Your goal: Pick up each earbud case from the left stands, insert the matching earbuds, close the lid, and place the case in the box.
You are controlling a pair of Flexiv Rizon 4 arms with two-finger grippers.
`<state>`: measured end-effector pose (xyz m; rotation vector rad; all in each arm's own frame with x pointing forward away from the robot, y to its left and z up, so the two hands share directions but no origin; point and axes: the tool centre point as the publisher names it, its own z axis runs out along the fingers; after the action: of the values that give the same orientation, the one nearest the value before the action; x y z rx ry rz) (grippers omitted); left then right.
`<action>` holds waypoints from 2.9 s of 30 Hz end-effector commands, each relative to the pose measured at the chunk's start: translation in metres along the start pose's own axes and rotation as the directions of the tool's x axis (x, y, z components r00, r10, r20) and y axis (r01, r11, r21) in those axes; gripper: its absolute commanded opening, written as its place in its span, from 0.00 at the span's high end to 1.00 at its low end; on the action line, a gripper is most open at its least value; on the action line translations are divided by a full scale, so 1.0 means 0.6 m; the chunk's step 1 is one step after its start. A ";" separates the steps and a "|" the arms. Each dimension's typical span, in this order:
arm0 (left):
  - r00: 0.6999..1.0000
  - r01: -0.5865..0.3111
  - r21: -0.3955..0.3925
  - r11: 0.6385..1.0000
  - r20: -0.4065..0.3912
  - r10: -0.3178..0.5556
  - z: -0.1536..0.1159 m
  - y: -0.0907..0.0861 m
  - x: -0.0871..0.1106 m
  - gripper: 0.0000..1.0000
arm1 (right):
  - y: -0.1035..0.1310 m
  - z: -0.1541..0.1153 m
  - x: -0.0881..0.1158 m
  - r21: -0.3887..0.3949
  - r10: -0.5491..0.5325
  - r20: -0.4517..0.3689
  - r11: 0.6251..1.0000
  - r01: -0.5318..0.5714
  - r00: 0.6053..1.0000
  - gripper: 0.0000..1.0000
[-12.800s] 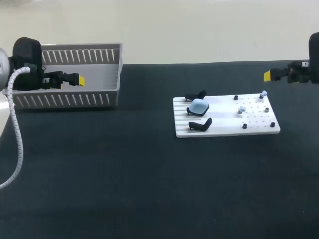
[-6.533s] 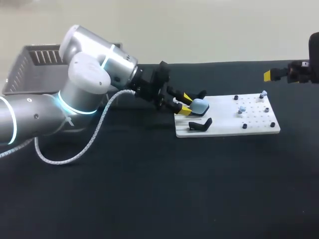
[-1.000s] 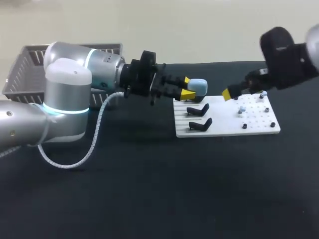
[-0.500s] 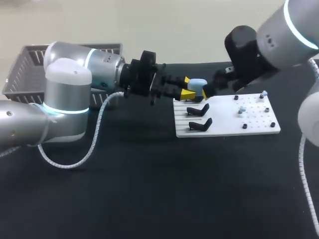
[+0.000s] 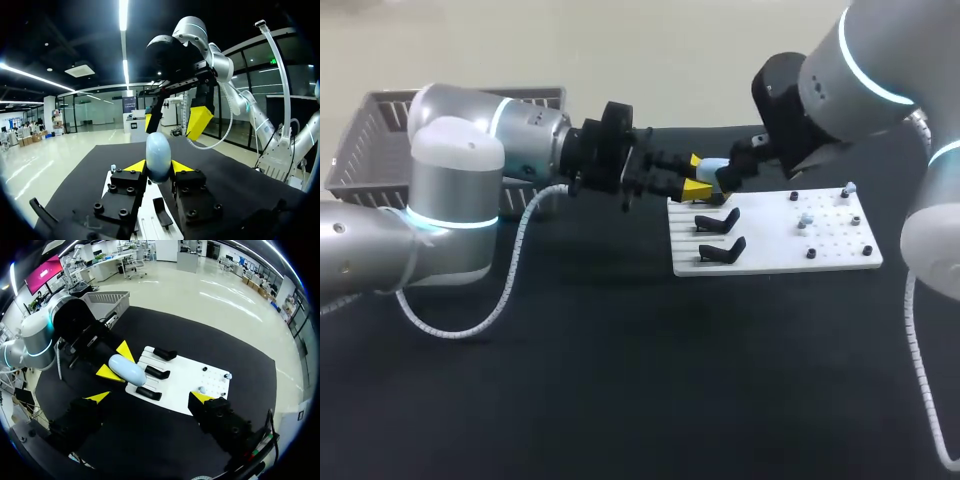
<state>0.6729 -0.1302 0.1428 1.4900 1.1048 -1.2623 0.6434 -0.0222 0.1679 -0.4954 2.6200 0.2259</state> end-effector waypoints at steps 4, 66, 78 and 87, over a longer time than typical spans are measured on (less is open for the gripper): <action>1.000 -0.001 0.000 1.000 0.001 0.001 0.000 0.001 0.001 1.00 | -0.001 0.016 -0.006 0.049 0.015 0.016 0.999 -0.016 1.000 0.00; 1.000 -0.001 0.000 1.000 0.001 0.001 0.000 0.001 0.001 1.00 | -0.254 0.011 -0.002 0.277 0.002 -0.087 0.961 0.023 0.996 0.00; 1.000 -0.001 0.000 1.000 0.001 0.001 0.000 0.001 0.001 1.00 | -0.295 0.085 0.003 0.224 -0.015 -0.233 0.972 0.069 0.972 0.00; 1.000 -0.001 0.000 1.000 0.001 0.001 0.000 0.001 0.001 1.00 | -0.319 0.117 0.007 0.204 -0.014 -0.258 0.977 0.069 0.966 0.00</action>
<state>0.6734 -0.1301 0.1427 1.4907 1.1036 -1.2639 0.7346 -0.1833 0.0942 -0.5299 2.8145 -0.1421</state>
